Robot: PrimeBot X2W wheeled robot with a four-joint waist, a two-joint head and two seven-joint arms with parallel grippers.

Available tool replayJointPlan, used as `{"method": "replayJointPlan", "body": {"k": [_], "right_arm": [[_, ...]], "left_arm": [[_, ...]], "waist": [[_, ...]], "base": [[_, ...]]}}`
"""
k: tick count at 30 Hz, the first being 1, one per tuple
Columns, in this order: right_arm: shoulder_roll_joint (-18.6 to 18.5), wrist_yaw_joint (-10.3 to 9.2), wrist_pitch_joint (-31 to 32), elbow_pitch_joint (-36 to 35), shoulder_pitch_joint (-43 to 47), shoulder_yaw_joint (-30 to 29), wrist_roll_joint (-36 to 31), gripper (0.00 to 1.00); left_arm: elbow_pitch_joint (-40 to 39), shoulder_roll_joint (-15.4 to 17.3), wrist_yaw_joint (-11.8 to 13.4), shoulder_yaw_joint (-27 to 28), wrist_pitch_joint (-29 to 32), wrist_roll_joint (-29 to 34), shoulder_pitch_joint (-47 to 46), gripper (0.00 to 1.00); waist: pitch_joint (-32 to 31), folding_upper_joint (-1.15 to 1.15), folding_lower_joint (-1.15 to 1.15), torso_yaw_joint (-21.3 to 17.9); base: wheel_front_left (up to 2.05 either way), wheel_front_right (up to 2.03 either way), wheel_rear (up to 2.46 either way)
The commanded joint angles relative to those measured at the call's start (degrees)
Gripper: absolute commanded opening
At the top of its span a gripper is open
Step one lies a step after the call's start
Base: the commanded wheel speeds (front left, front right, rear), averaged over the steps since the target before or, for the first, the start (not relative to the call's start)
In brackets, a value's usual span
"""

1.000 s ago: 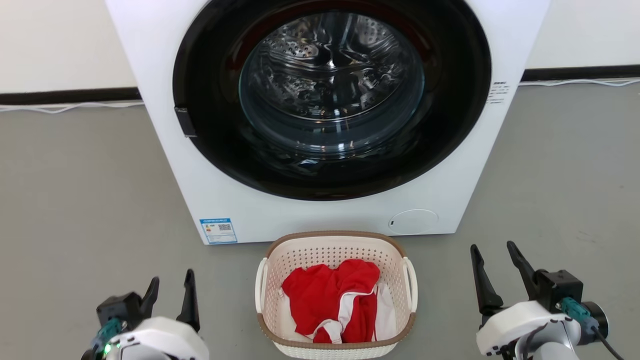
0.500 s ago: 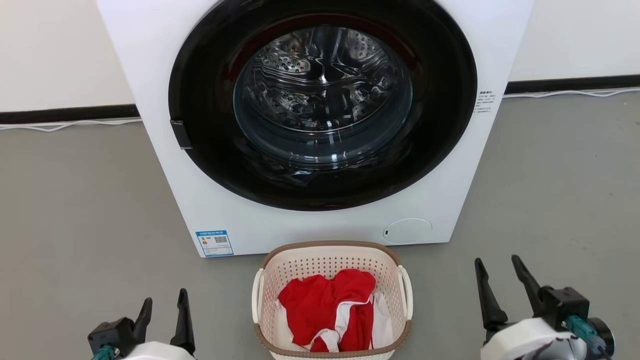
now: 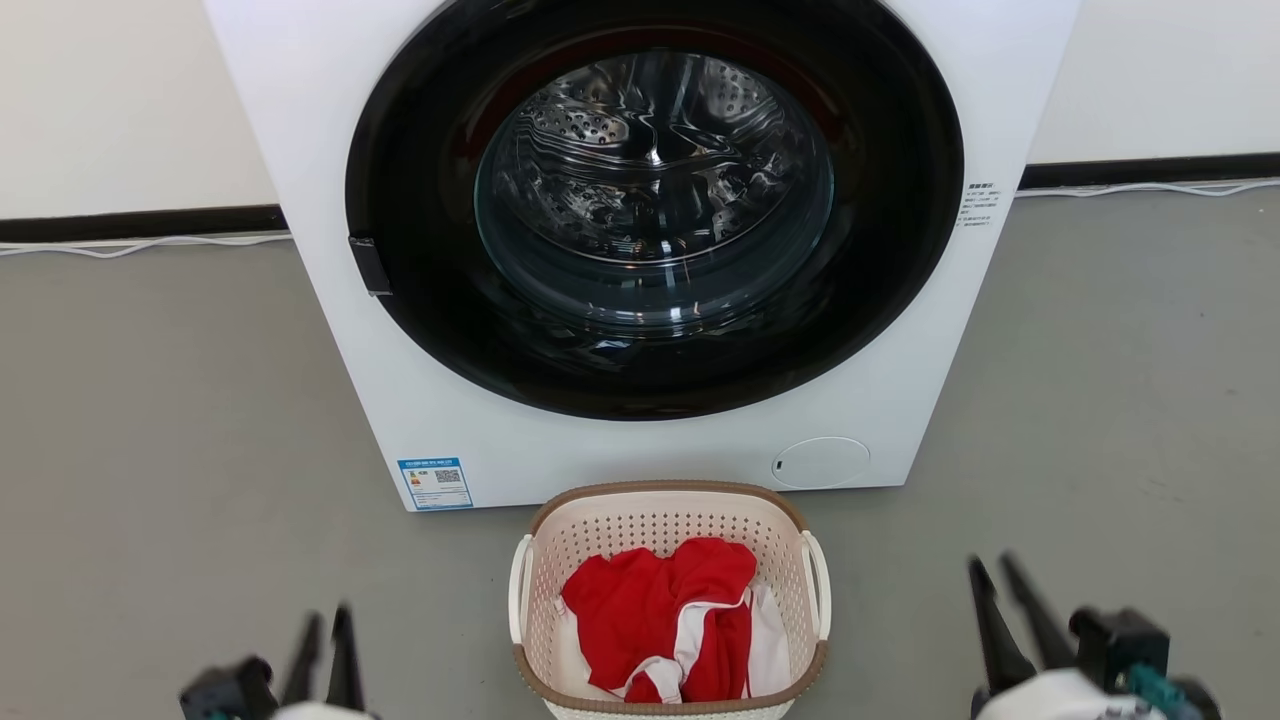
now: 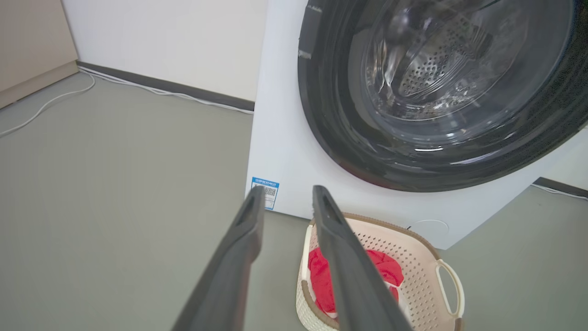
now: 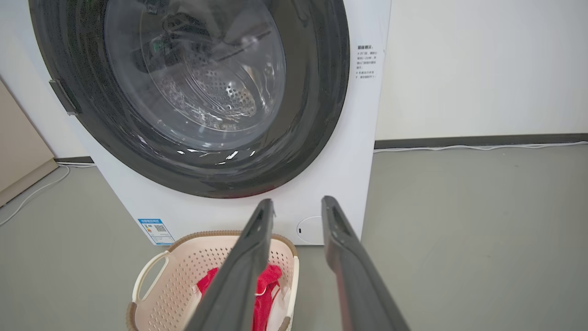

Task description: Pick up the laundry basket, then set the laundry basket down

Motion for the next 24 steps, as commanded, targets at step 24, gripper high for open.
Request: {"method": "replayJointPlan", "body": {"k": [24], "right_arm": [[-0.04,0.07,3.79,-2.11,-0.56,-0.52,16.15,0.00]], "left_arm": [[-1.90,0.15,-1.29,0.45,3.87,-13.74,-0.96,0.00]], "waist": [[0.30,0.00,0.00,0.26]], "base": [[0.00,0.00,0.00]]}}
